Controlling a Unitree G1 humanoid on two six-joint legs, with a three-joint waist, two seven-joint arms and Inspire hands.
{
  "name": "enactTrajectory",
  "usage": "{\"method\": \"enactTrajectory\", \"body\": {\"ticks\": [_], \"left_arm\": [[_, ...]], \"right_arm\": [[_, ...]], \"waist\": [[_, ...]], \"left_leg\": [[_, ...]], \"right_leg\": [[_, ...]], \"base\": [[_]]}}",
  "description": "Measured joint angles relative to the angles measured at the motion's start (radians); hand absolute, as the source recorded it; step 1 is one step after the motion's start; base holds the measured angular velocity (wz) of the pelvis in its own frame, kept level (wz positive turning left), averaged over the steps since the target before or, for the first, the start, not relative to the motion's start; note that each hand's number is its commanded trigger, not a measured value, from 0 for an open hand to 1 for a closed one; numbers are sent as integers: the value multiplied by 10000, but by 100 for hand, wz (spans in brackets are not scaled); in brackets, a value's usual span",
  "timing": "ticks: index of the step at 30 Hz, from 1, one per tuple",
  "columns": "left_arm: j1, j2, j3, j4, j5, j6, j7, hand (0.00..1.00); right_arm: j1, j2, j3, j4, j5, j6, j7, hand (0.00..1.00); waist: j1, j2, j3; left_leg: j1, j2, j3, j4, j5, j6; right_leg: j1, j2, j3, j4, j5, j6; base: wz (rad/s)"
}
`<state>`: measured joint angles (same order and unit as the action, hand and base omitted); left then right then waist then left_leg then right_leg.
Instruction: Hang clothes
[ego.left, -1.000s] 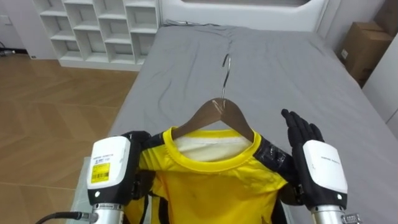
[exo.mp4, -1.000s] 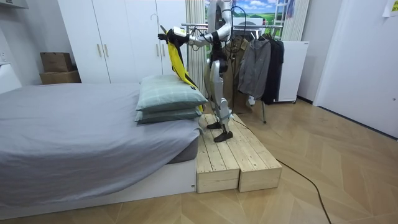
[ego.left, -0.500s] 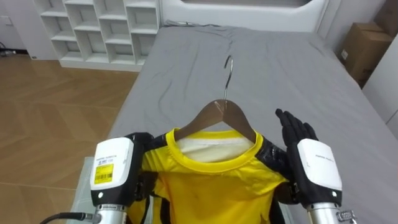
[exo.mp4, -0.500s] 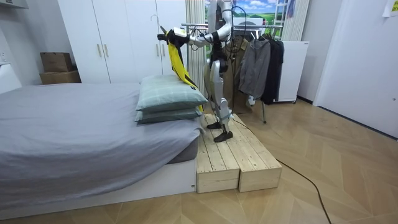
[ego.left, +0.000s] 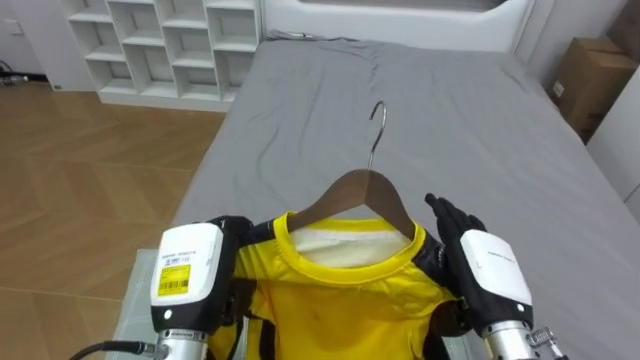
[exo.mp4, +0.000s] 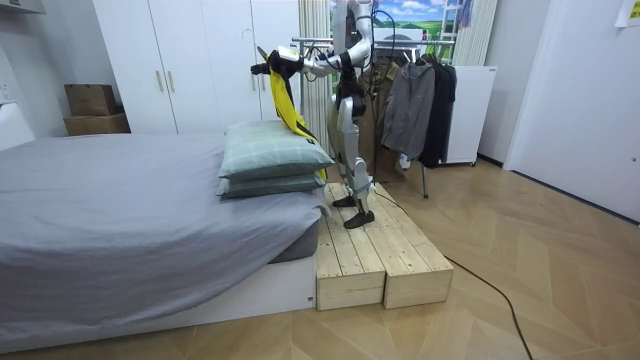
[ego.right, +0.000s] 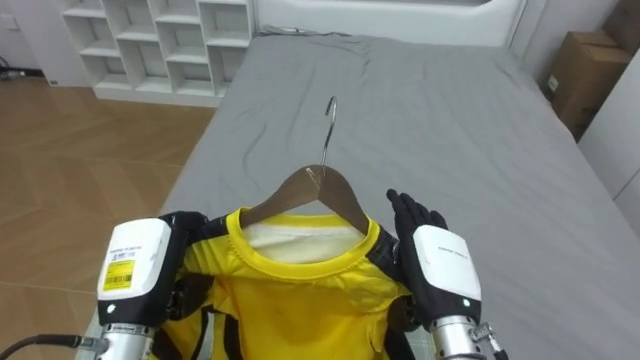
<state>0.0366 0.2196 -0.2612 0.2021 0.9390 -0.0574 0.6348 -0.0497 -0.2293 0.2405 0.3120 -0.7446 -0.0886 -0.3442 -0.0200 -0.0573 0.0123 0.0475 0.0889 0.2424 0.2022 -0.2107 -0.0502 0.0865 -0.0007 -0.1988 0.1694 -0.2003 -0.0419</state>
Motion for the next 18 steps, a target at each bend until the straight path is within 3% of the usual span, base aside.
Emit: {"method": "enactTrajectory", "body": {"ticks": [10, 12, 15, 16, 17, 18], "left_arm": [[-4, -45, -16, -51, 153, 167, -191, 100], [-4, -44, -23, -127, 170, 209, -202, 100], [-4, -40, -20, -314, 249, 250, -345, 100], [-3, -41, -23, -376, 311, 250, -369, 100], [-2, -44, -39, -380, 367, 252, -371, 100], [-3, 26, -17, -391, 368, 258, -366, 100]], "right_arm": [[-121, 46, -9, 268, 42, 49, 333, 0], [-121, 46, -13, 269, 170, 55, 371, 4], [-121, 65, -93, 276, 253, 55, 382, 51], [-121, 131, -205, 308, 245, 55, 384, 65], [-136, 215, -267, 419, 252, 55, 385, 84], [-141, 341, -267, 477, 307, 40, 375, 100]], "waist": [[-13, -29, -10], [-8, -27, -10], [-9, -30, -10], [-5, -26, -9], [93, 54, 10], [164, 155, 72]], "left_leg": [[77, -23, -29, -224, 0, 0], [157, -28, -38, -346, 0, 0], [185, -35, -162, -402, 0, 0], [240, -29, -438, -426, 6, 5], [392, 84, -1146, -502, 20, 10], [474, 303, -2153, -499, 39, 14]], "right_leg": [[-10, 8, 31, -12, 1, 1], [5, 24, 42, -12, 1, 1], [2, 37, 40, 20, 2, 3], [-34, 51, 19, 127, 1, 3], [-367, 130, -47, 750, -30, 35], [-727, 298, 271, 899, -178, 32]], "base": [[1], [0], [2], [-14], [-36], [-55]]}}
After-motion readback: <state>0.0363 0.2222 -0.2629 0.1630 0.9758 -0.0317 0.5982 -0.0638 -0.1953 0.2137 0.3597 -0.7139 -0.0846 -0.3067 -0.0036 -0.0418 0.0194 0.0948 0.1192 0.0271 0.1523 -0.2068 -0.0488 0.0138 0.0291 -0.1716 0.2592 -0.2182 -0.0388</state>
